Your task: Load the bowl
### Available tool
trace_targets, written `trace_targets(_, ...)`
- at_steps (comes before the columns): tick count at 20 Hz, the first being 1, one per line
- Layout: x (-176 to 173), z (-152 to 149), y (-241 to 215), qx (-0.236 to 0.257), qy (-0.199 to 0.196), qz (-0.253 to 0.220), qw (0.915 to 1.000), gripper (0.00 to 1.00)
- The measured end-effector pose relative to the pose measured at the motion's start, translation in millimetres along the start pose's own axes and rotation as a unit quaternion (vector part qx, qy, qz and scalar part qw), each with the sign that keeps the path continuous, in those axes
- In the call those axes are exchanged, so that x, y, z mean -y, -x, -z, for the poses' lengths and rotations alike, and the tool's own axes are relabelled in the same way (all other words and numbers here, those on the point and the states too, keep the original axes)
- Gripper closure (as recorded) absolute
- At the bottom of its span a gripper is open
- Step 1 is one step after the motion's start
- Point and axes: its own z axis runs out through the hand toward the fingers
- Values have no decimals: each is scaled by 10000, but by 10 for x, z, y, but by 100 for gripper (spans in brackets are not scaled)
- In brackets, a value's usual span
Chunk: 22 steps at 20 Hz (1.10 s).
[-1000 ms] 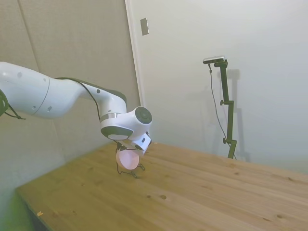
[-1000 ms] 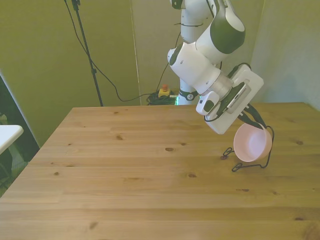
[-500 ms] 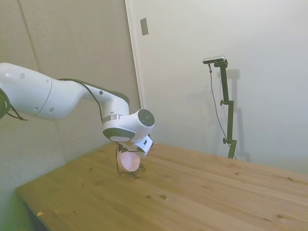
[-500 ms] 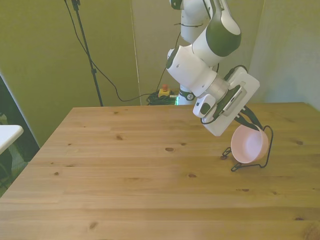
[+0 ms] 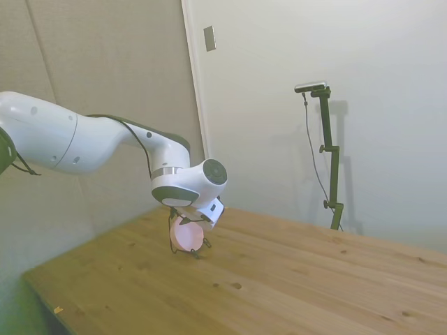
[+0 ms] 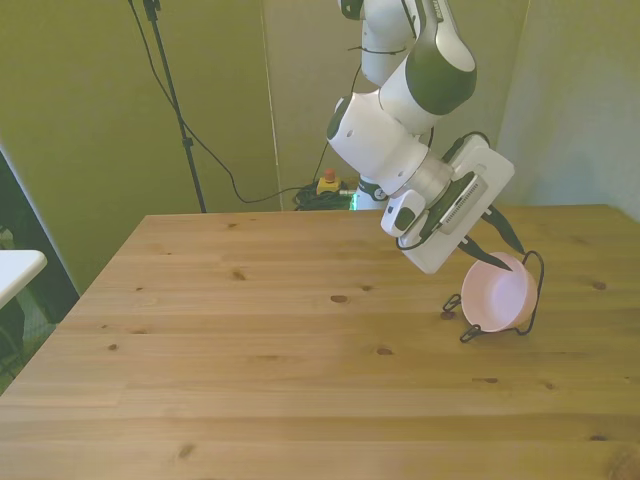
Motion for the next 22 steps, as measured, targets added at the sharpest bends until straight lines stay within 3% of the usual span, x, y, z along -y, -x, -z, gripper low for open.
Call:
trace_targets(4,76,219,10,-155,76,-7,9998,0)
trace_targets(7,152,560,43,-396,244,-99,9989,0)
trace_targets(12,343,1056,248,-796,858,-378,9924,0)
trace_targets(16,491,1288,529,-1230,1635,-733,9761,0)
trace_targets(22,413,1534,872,-1877,2535,-1571,9359,0)
